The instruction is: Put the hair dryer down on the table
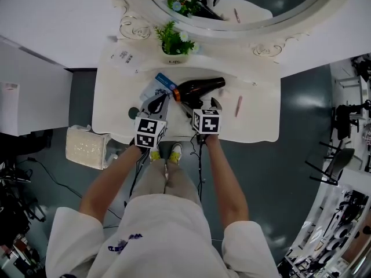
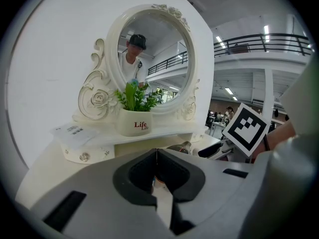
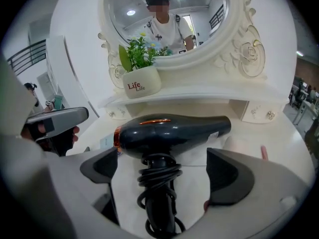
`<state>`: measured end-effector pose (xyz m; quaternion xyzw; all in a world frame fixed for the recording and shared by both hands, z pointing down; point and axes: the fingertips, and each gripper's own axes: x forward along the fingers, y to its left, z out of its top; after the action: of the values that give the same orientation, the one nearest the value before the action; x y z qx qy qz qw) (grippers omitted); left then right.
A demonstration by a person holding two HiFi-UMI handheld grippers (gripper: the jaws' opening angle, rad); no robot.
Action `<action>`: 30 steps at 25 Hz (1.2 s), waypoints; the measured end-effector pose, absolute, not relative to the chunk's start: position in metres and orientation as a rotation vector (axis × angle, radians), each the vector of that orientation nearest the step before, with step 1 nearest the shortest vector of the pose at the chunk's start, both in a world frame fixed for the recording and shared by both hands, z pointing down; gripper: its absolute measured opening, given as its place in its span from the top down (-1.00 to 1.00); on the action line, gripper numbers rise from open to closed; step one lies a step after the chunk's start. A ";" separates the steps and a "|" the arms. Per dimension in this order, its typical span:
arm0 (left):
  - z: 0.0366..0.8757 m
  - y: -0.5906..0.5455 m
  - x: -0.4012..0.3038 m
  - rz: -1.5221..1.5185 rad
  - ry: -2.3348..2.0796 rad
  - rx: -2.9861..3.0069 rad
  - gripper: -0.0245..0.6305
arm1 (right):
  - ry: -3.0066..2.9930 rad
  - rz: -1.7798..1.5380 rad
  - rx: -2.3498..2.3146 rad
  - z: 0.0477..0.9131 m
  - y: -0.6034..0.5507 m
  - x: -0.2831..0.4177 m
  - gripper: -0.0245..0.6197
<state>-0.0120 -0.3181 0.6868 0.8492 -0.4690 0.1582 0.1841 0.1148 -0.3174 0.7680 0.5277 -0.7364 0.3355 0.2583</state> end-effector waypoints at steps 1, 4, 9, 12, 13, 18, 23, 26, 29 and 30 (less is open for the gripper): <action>0.686 -0.318 -0.011 0.446 -1.322 2.395 0.89 | -1.999 0.901 1.439 0.765 -0.317 0.116 -0.80; 0.683 -0.319 -0.008 0.439 -1.325 2.400 0.89 | -2.013 0.890 1.453 0.758 -0.319 0.116 -0.80; 0.673 -0.316 -0.004 0.425 -1.328 2.406 0.89 | -2.038 0.870 1.462 0.742 -0.317 0.118 -0.80; 0.661 -0.320 -0.009 0.412 -1.375 2.407 0.89 | -2.071 0.830 1.497 0.720 -0.314 0.119 -0.80; 0.657 -0.321 -0.013 0.403 -1.398 2.400 0.89 | -2.084 0.818 1.511 0.712 -0.313 0.119 -0.80; 0.632 -0.320 -0.027 0.337 -1.453 2.330 0.89 | -2.147 0.752 1.568 0.667 -0.311 0.118 -0.80; 0.591 -0.330 -0.030 0.242 -1.506 2.306 0.89 | -2.216 0.684 1.640 0.615 -0.315 0.118 -0.80; 0.566 -0.335 -0.029 0.218 -1.521 2.348 0.89 | -2.243 0.644 1.657 0.590 -0.317 0.115 -0.80; 0.541 -0.342 -0.036 0.231 -1.584 2.384 0.90 | -2.260 0.626 1.688 0.568 -0.318 0.117 -0.80; 0.535 -0.343 -0.039 0.245 -1.606 2.392 0.89 | -2.264 0.634 1.707 0.562 -0.316 0.117 -0.80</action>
<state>-0.0386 -0.3426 0.5349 0.8208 -0.5510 0.0841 0.1248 0.1171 -0.3159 0.5617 0.5834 -0.7739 0.2167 0.1175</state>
